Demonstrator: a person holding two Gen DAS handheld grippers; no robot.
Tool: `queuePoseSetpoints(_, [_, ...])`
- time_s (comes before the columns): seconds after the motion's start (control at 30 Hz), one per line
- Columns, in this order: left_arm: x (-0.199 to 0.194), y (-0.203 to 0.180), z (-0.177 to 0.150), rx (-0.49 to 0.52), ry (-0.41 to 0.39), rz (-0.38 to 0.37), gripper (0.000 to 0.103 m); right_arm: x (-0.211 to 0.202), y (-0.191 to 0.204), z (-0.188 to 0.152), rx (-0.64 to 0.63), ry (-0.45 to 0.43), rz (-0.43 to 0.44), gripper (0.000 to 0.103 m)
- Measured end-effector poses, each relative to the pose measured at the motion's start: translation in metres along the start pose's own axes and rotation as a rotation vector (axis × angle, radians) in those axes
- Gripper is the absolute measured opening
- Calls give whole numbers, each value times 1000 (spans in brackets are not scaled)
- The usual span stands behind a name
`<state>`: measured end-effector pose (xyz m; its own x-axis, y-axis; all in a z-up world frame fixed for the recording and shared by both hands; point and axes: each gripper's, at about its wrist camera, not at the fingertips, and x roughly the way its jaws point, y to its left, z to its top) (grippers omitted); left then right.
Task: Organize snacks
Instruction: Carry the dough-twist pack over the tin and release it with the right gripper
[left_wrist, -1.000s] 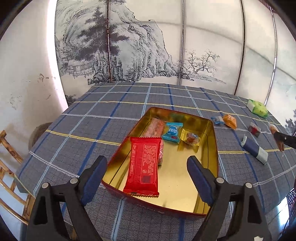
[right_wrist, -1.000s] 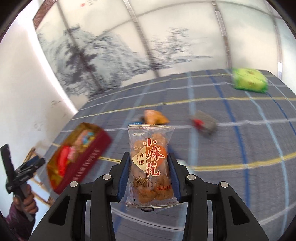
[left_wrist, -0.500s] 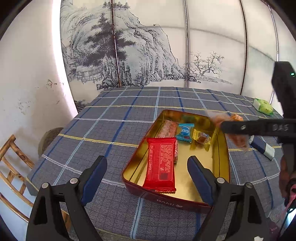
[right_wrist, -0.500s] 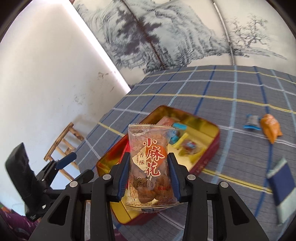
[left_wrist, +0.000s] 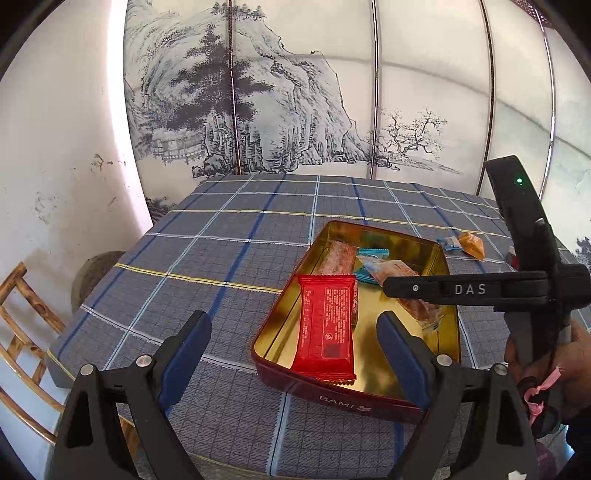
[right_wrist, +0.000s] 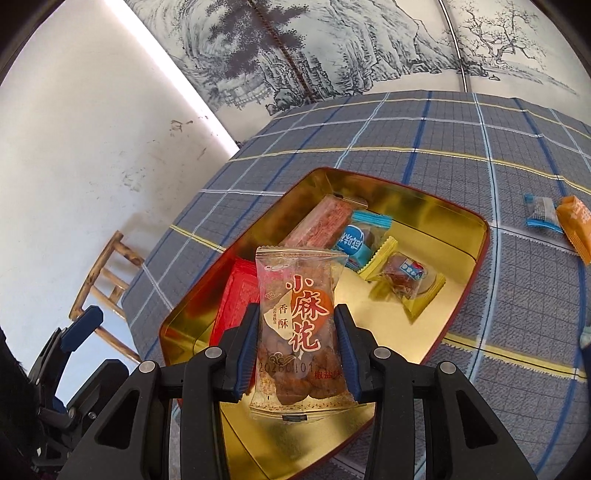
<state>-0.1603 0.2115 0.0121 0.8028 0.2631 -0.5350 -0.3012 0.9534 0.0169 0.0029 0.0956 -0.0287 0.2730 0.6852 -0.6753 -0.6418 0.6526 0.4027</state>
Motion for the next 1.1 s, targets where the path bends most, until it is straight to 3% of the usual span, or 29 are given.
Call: queuePoseSetpoints(1.1, [5,2,-4,-6,22,-1,90,10,19,-12,-29,40,-35,43])
